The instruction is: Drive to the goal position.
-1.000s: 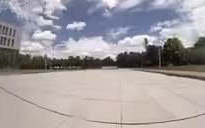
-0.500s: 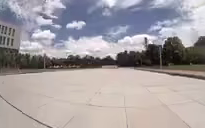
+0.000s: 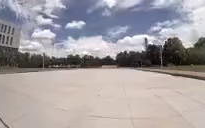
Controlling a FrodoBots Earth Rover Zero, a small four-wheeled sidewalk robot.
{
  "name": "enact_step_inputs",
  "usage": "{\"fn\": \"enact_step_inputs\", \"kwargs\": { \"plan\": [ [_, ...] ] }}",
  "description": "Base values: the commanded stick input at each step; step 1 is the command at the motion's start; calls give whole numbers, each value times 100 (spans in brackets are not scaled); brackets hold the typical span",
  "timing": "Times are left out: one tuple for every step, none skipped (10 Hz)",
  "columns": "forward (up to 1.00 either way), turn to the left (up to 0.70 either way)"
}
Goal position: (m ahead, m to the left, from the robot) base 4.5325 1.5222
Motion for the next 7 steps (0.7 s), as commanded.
{"fn": "enact_step_inputs", "kwargs": {
  "plan": [
    [70, 1],
    [70, 0],
    [70, 0],
    [70, 0],
    [70, 0],
    [70, 0],
    [70, 0]
  ]
}}
